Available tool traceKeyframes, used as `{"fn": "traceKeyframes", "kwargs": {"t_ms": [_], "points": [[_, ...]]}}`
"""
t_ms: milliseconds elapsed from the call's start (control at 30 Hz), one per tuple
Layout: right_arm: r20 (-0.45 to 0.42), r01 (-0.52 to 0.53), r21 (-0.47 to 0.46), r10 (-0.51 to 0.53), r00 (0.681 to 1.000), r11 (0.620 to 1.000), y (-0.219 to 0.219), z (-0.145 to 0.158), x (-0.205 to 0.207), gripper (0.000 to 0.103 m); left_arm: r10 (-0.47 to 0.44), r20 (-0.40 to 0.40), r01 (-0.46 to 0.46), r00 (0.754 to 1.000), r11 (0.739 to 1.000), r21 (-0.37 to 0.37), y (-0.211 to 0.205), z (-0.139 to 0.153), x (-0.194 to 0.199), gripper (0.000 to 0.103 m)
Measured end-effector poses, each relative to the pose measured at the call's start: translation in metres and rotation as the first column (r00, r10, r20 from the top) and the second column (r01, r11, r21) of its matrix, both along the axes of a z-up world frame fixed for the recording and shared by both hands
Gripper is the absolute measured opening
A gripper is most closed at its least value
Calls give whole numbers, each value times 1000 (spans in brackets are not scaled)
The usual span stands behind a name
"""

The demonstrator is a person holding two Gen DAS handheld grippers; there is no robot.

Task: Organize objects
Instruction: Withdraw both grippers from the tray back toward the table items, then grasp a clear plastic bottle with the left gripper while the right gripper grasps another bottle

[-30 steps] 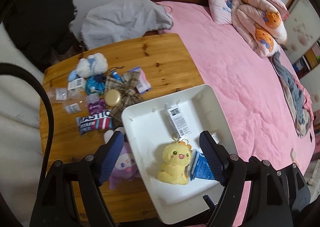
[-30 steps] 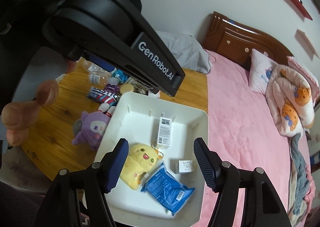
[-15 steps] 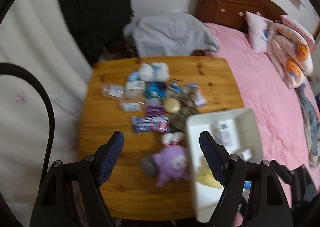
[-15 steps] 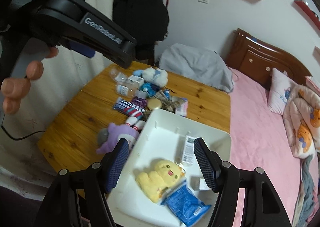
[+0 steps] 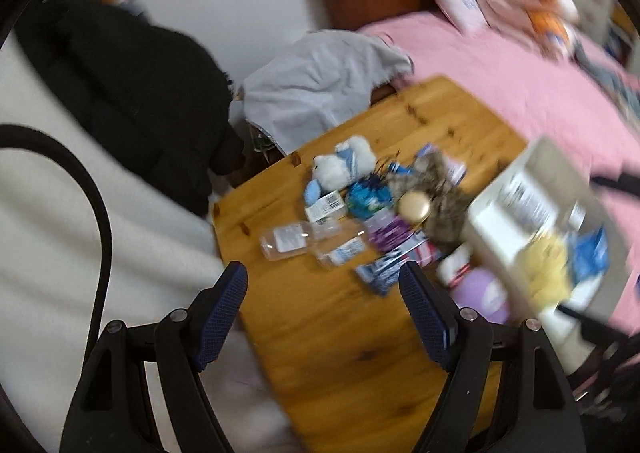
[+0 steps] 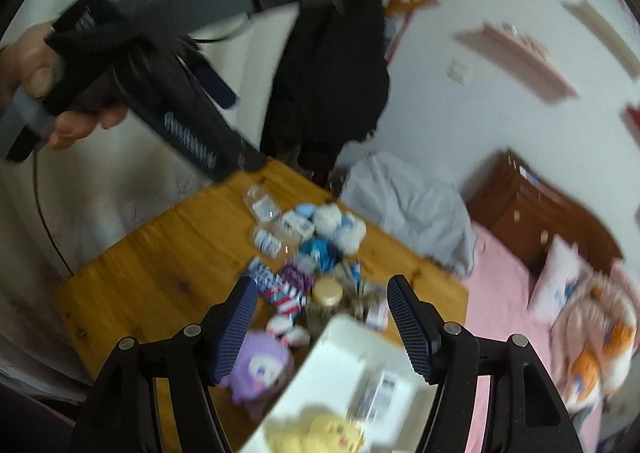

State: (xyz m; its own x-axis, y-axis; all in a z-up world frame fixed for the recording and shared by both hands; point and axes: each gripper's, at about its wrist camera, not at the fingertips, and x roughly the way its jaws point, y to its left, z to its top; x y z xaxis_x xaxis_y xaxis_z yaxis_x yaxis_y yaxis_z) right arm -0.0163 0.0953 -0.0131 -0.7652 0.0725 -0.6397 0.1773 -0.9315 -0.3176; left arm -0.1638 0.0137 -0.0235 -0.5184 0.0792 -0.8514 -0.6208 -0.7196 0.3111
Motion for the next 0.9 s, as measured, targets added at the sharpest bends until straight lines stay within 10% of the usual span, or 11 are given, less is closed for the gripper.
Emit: {"fn": "traceKeyframes", "kwargs": {"t_ms": [267,533,900], "points": [[50,-74,128,68,996,989,-33,-41,-84,69,-195,110,211,975,965,-157,-20,-62,-69,81],[173,-91,187,58,983,978,-44,-107,-162,69,-369,218,418,903,870,-260,-13,-137,-131,81],[327,-145,227,65,943,963,-53,-188,-226,69,-444,341,539,828,798,-269,-2,-199,-173,81]]}}
